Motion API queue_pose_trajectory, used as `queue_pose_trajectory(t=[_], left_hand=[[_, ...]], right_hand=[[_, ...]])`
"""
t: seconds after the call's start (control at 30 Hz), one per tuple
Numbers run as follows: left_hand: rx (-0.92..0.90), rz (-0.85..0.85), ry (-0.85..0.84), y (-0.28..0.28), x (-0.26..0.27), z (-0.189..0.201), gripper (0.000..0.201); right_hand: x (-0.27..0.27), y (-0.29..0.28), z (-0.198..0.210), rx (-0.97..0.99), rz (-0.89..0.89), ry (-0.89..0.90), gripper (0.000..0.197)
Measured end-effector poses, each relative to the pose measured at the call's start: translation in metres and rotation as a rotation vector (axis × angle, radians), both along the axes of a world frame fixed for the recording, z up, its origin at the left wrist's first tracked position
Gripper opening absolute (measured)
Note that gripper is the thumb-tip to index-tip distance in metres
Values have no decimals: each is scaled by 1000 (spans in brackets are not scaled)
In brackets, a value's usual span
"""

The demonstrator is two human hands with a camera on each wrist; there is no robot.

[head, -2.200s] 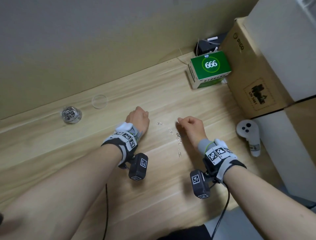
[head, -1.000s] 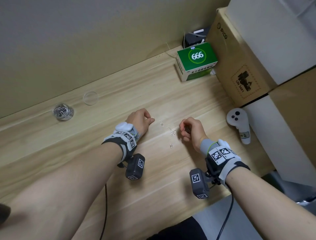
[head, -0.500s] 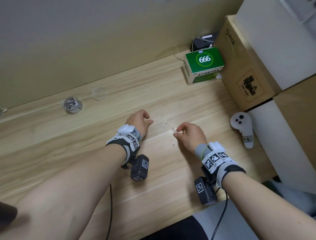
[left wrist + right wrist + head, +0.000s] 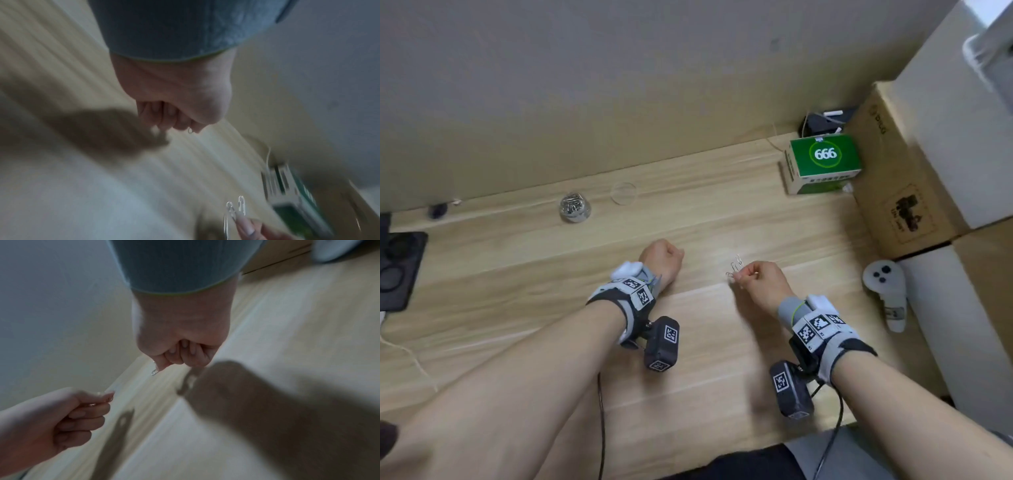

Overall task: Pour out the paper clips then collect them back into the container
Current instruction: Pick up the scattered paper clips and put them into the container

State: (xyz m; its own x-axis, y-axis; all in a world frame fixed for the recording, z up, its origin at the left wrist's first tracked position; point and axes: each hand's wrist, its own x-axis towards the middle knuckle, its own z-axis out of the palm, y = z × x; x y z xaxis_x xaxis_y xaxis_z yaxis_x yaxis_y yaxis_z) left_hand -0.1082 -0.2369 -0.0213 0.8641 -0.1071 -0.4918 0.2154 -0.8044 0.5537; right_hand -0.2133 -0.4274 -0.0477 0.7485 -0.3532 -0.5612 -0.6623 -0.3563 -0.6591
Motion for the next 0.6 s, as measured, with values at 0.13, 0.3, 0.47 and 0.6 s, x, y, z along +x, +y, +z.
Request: queue_pose_trajectory(t=[0.13, 0.3, 0.47, 0.6], left_hand=[[-132, 168, 63, 38, 30, 31, 13], [-202, 418, -7, 95, 71, 45, 10], [-309, 620, -18, 141, 112, 41, 21], [-310, 624, -5, 167, 142, 35, 10]], right_hand=[[58, 33, 29, 125, 52, -11, 17], [125, 87, 48, 201, 138, -54, 22], [174, 145, 61, 289, 172, -104, 20], [202, 184, 56, 344, 145, -78, 24]])
